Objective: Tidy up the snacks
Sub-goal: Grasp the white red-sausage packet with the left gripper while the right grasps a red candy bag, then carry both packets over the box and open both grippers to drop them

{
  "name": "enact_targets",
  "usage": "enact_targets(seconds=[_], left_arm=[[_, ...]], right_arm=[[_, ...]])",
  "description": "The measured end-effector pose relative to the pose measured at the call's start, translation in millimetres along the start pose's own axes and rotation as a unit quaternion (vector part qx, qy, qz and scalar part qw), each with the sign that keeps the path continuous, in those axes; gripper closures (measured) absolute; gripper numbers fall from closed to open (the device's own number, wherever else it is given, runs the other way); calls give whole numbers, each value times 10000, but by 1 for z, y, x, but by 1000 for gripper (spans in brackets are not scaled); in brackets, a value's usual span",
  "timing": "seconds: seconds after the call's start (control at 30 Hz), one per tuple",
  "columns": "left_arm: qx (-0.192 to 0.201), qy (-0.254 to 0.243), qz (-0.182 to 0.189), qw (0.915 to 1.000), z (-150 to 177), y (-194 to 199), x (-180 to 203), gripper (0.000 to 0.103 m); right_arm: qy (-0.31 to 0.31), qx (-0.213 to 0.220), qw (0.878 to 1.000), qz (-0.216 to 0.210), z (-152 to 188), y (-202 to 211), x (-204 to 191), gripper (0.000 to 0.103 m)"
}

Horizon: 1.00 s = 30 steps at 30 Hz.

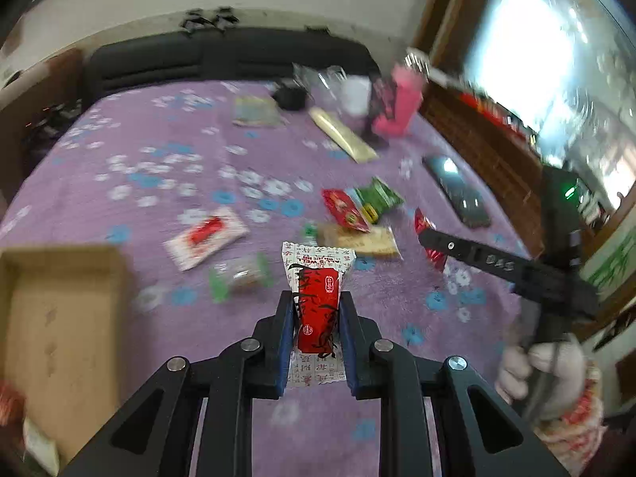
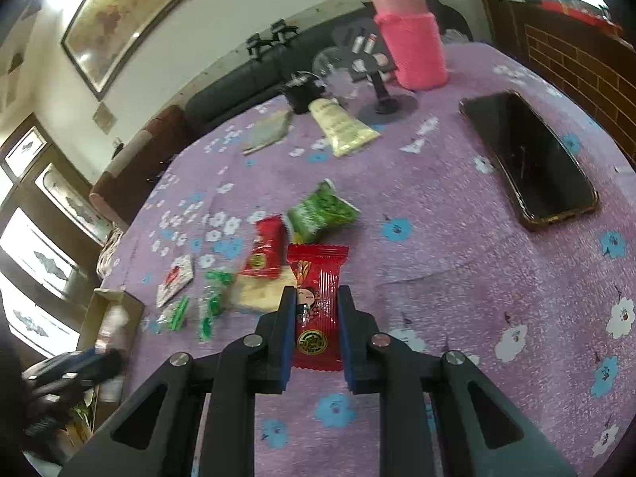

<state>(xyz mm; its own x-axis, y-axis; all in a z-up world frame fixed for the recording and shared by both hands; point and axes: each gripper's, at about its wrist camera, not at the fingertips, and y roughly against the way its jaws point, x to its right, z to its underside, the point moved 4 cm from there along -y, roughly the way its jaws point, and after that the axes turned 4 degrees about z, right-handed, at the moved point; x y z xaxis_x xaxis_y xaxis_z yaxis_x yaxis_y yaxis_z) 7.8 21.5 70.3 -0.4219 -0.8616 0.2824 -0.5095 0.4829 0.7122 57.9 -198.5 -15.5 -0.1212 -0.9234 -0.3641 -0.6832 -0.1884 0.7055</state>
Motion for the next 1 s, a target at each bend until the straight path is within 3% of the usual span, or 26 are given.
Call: enact_targets(seconds=[0.23,0.4,0.53,0.7,1.0], left_arm=[[736,654,-715,9926,26,103,-76,81],[939,1163,-1207,9814,49,153,-145,81],[889,1287,-1405,9777,58,160,-180,81],[701,1420,-1346,9782,62,144,-208,81],[228,1731,-1333,9756,58,105,-246,81]], right_arm=[[390,345,9986,-4,7,16,-30,84],[707,203,9960,-511,15,37,-88,84],[1232,-98,9873,-999,27,40,-162,84],[1714,-753,9723,-1401,60,9,-247,84],[2194,-1574,9538,-1320,115,-51,-332,84]])
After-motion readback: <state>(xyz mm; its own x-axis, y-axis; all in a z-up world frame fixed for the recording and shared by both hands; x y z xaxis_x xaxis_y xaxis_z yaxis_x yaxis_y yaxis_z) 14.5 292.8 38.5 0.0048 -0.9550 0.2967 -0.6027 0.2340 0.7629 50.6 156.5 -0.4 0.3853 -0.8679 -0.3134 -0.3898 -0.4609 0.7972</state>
